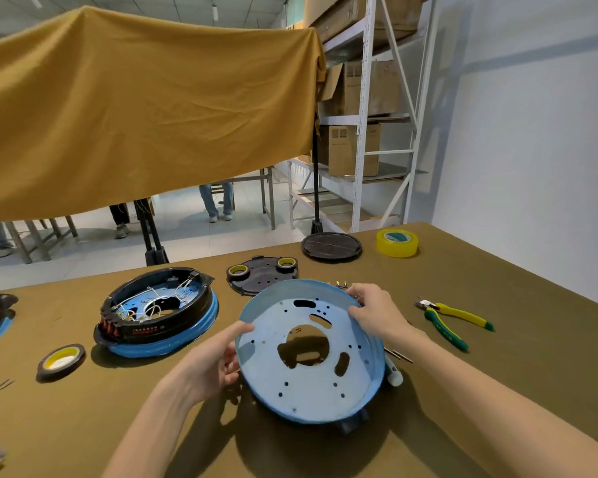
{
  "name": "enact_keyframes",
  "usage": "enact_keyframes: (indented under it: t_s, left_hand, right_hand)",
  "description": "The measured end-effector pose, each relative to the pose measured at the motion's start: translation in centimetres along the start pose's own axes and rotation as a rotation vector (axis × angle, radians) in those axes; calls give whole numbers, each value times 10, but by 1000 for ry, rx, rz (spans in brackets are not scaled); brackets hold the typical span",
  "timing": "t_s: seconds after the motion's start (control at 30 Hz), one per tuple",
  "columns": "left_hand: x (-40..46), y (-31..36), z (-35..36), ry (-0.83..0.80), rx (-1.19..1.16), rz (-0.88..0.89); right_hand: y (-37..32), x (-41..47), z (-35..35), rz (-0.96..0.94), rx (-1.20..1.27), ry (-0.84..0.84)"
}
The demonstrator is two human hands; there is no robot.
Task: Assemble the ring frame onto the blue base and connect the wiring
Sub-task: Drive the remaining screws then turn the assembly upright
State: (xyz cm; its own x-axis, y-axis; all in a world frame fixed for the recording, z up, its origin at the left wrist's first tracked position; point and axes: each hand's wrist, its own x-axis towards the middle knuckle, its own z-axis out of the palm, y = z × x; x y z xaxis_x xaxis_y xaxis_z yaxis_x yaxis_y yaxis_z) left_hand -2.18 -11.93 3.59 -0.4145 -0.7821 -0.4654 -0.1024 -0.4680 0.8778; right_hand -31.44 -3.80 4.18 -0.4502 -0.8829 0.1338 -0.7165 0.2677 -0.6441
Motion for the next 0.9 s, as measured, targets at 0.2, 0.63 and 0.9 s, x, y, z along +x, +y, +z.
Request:
enact_keyframes:
  t_s: [0.2,0.63,0.9]
  left_hand:
    - [14,-15,0,45,-37,-29]
    - [23,-17,14,13,-250,5]
    - [27,-19,-10,-71,-257,-103]
  right_hand:
    - [24,4,-12,213,122,62]
    - [66,-36,-18,130,-376,-96]
    - [45,-19,-20,80,-80,238]
